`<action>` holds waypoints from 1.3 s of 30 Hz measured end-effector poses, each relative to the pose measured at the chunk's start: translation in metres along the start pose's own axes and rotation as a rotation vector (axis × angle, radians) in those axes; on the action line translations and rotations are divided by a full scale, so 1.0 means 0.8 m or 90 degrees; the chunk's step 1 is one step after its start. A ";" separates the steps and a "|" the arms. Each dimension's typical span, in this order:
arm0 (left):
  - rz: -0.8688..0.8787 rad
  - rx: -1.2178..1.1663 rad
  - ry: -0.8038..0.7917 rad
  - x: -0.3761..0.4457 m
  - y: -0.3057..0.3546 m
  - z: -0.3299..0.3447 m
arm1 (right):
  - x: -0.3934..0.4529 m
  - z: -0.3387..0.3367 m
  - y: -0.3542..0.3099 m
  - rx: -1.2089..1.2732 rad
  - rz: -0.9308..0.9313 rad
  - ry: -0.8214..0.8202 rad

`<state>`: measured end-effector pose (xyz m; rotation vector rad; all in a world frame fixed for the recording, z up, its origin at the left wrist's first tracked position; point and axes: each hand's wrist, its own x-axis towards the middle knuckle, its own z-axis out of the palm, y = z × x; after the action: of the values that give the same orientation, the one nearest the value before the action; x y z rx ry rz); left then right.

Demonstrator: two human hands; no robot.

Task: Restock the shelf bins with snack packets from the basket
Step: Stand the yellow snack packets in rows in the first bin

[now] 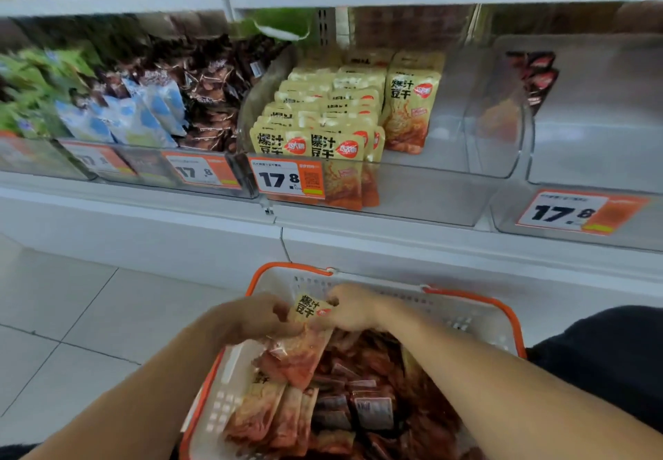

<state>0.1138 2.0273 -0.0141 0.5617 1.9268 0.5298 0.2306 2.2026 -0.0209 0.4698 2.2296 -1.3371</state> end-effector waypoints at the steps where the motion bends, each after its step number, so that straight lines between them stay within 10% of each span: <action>1: 0.028 0.069 -0.008 -0.008 0.020 -0.014 | -0.008 -0.018 -0.012 -0.047 -0.011 0.007; 7: 0.182 0.233 0.071 -0.044 0.140 -0.040 | -0.076 -0.111 -0.077 -0.170 -0.074 0.016; 14: 0.411 -0.003 0.223 -0.092 0.217 -0.036 | -0.175 -0.181 -0.093 -0.112 -0.253 0.233; 19: 0.532 -0.085 0.470 -0.096 0.250 -0.027 | -0.205 -0.212 -0.101 0.062 -0.379 0.440; 24: 0.550 0.175 0.699 -0.071 0.231 -0.048 | -0.201 -0.217 -0.104 0.133 -0.490 0.661; 31: 0.487 0.351 0.711 -0.041 0.217 -0.054 | -0.153 -0.245 -0.103 -0.050 -0.327 0.840; 39: 0.497 0.366 0.730 -0.033 0.218 -0.051 | -0.089 -0.303 -0.106 -0.321 -0.038 0.681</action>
<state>0.1122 2.1454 0.1229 1.6874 2.9429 0.9068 0.1873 2.3758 0.1765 1.0988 3.2939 -0.4729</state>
